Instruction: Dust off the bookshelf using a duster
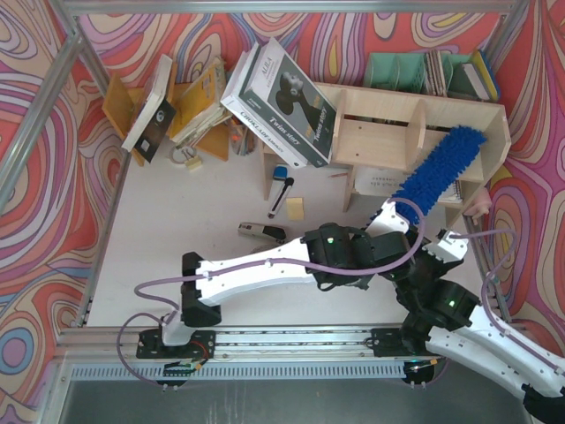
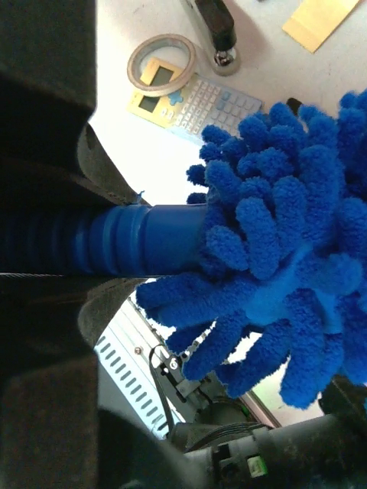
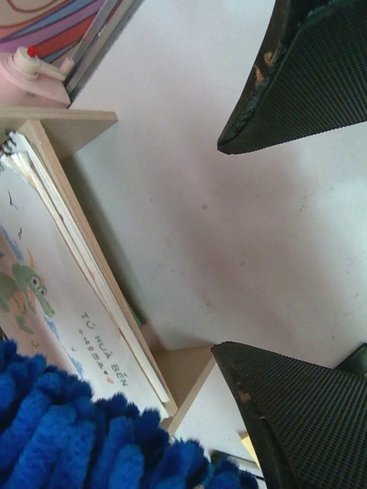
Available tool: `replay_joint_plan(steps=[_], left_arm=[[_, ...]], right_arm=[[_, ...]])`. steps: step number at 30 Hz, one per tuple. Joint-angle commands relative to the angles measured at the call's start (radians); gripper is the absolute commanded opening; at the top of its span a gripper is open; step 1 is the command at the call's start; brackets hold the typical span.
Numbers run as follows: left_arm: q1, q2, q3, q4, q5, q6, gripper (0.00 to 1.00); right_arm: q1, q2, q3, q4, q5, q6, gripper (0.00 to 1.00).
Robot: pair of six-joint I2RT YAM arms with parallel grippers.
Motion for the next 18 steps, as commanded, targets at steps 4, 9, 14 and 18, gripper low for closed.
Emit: replay_joint_plan(steps=[4,9,14,18], left_arm=[[0.003,0.134,0.153,-0.015,0.101,0.099,0.00],[0.005,0.125,0.135,-0.017,0.107,0.101,0.00],[0.014,-0.031,-0.062,0.076,-0.006,0.093,0.00],[0.028,-0.147,-0.169,0.140,-0.127,0.091,0.00]], right_arm=[[-0.003,-0.037,0.007,-0.026,0.031,0.022,0.99],[-0.003,-0.034,0.004,-0.025,0.031,0.023,0.99],[-0.003,-0.028,0.008,-0.026,0.030,0.022,0.99],[-0.003,-0.026,0.008,-0.020,0.029,0.014,0.99]])
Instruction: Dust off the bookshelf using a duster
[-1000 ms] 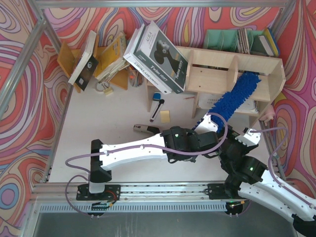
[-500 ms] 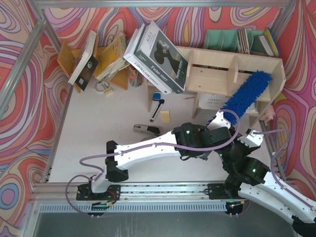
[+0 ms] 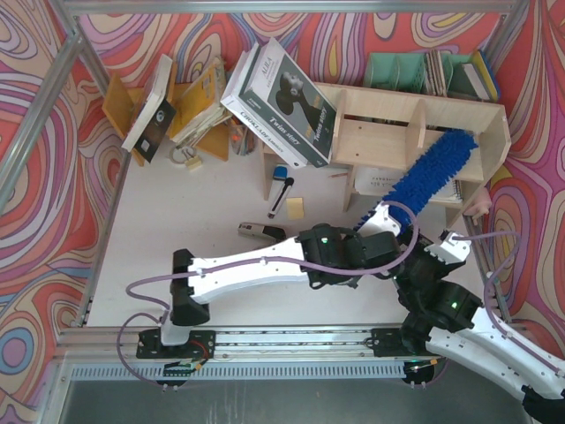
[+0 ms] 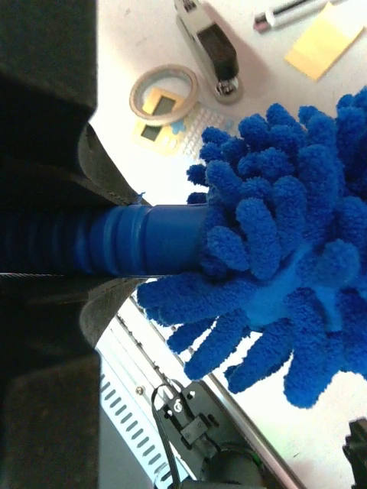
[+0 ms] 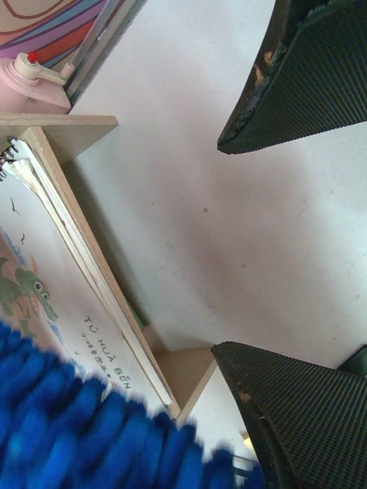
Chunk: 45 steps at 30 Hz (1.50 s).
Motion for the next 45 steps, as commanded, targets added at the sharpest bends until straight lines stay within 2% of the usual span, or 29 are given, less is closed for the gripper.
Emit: replay_joint_plan(steps=[1,8,12,19,27,34,38,45], left_arm=[[0.005,-0.153,-0.069,0.081,-0.155,0.013,0.00],[0.005,-0.292,-0.153,0.219,-0.173,0.116,0.00],[0.006,-0.384,-0.206,0.296,-0.236,0.191,0.00],[0.039,-0.504,-0.216,0.264,-0.415,0.278,0.00],[0.114,-0.621,-0.210,0.144,-0.593,0.295,0.00],[0.246,-0.697,-0.227,-0.038,-0.592,0.235,0.00],[0.303,-0.759,-0.284,-0.072,-0.591,0.200,0.00],[0.483,-0.855,-0.429,-0.090,-0.490,0.115,0.00]], right_arm=[[-0.001,0.008,0.008,0.008,0.026,0.007,0.99],[0.000,0.010,0.008,0.008,0.026,0.007,0.99],[0.000,0.009,0.007,0.006,0.026,0.009,0.99],[0.000,0.016,0.008,0.008,0.026,0.008,0.99],[0.000,0.018,0.006,0.014,0.026,0.007,0.99],[0.000,0.043,0.010,0.020,0.027,0.004,0.99],[0.000,0.051,0.010,0.020,0.027,0.003,0.99],[0.000,0.058,0.008,0.036,0.027,-0.010,0.99]])
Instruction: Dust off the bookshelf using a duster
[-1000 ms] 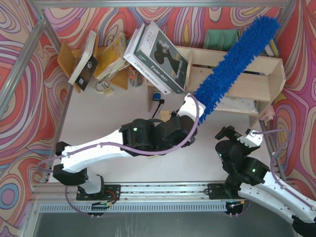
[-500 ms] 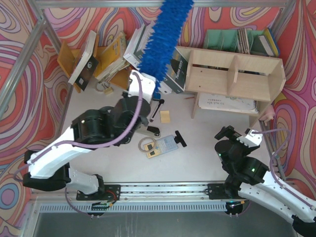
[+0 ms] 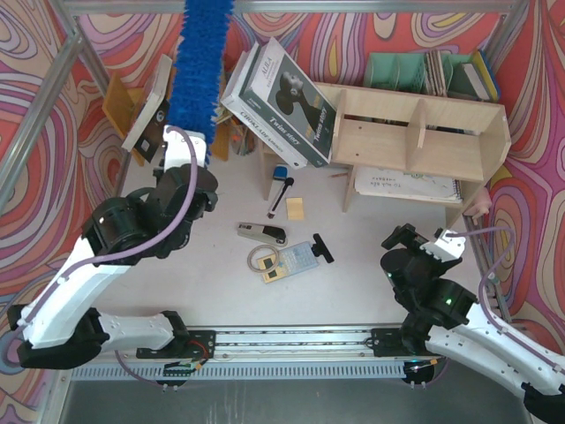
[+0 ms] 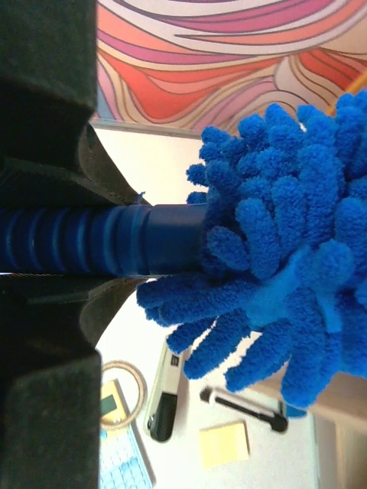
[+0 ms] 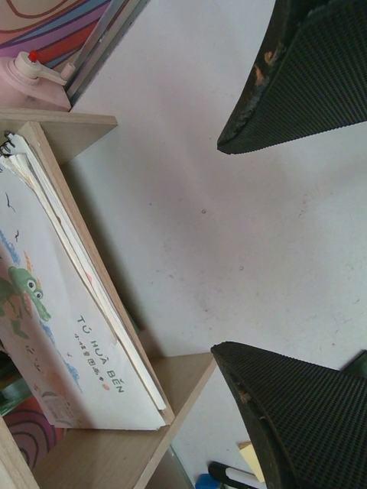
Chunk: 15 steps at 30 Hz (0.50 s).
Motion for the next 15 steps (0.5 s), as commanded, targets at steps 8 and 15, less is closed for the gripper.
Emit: replay_joint_plan(steps=[8,15], left_arm=[[0.259,-0.077,-0.191,-0.041,0.202,-0.128,0.00],[0.266,-0.077,-0.234,-0.039,0.311,-0.087,0.00]], right_arm=[[0.000,0.015,0.008,0.023,0.028,-0.011,0.99],[-0.001,0.012,0.008,0.021,0.028,-0.008,0.99]])
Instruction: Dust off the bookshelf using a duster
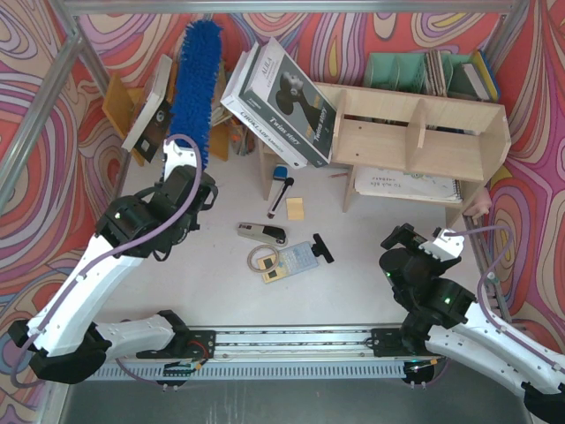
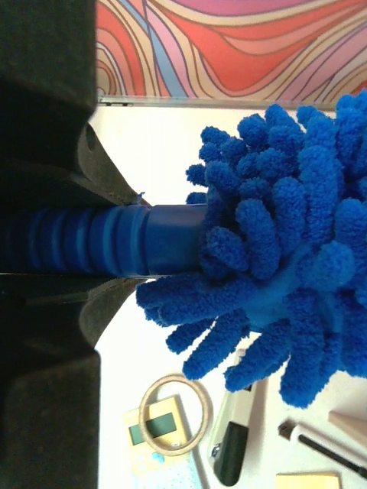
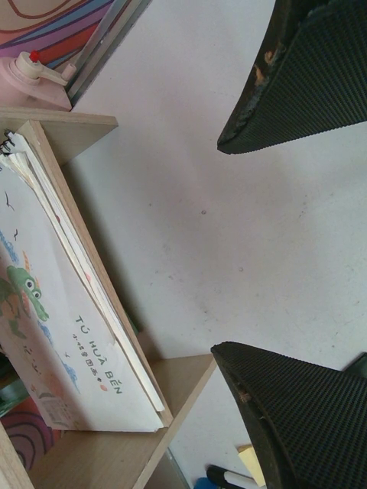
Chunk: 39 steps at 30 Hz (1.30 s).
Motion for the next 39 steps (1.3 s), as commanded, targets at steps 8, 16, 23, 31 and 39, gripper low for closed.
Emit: replay_joint_plan(steps=[8,16,23,31,39], left_arm=[[0.005,-0.012,-0.032,0.030,0.151,0.058,0.00],[0.005,-0.051,-0.053,0.070,0.236,0.093,0.00],[0.005,-0.081,-0.038,0.083,0.263,0.107,0.00],[0.005,-0.070,-0.017,0.094,0.340,0.096,0.00],[0.005,-0.062,-0.072,0.142,0.411,0.078,0.00]], right_arm=[[-0.001,0.001,0.008,0.011,0.028,0.000,0.99],[-0.001,0.004,0.008,0.012,0.028,0.000,0.99],[0.000,0.011,0.010,0.008,0.028,0.003,0.99],[0.000,0.003,0.009,0.003,0.029,0.005,0.99],[0.000,0.004,0.008,0.005,0.029,0.005,0.99]])
